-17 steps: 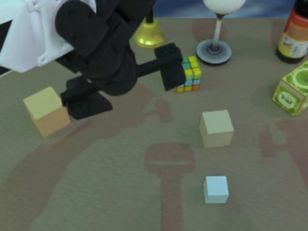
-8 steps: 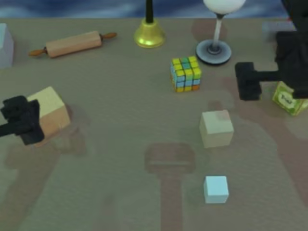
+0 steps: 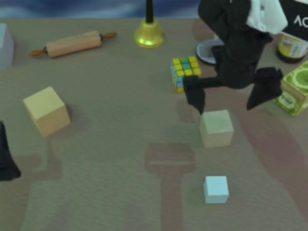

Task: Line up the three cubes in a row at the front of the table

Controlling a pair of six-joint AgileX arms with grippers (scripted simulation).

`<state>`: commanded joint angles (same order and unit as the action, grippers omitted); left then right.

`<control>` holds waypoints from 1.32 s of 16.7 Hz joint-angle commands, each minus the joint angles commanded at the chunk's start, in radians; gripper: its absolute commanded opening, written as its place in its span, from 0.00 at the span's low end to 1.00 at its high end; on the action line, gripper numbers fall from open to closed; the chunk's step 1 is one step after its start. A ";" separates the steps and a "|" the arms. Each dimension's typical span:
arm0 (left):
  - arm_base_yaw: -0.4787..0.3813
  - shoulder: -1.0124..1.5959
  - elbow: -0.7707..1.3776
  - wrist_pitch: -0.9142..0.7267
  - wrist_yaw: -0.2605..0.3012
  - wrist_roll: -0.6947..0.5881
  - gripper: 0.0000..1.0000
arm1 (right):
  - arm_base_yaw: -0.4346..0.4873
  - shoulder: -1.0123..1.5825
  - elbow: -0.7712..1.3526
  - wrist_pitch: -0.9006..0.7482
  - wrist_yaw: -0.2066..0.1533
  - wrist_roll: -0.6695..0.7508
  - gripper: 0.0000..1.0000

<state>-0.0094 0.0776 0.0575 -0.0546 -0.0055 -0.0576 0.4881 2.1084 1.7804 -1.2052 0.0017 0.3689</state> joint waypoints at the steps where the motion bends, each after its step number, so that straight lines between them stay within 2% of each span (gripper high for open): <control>1: 0.014 -0.035 -0.027 0.024 0.002 0.026 1.00 | 0.007 0.030 0.029 -0.016 0.001 0.005 1.00; 10: 0.029 -0.078 -0.058 0.055 0.005 0.058 1.00 | 0.014 0.073 0.052 -0.018 0.001 0.011 1.00; 17: 0.029 -0.078 -0.058 0.055 0.005 0.058 1.00 | 0.018 0.148 -0.131 0.247 0.002 0.014 1.00; 22: 0.029 -0.078 -0.058 0.055 0.005 0.058 1.00 | 0.018 0.158 -0.154 0.274 0.002 0.015 1.00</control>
<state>0.0200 0.0000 0.0000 0.0000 0.0000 0.0000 0.5066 2.2660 1.6261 -0.9308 0.0037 0.3840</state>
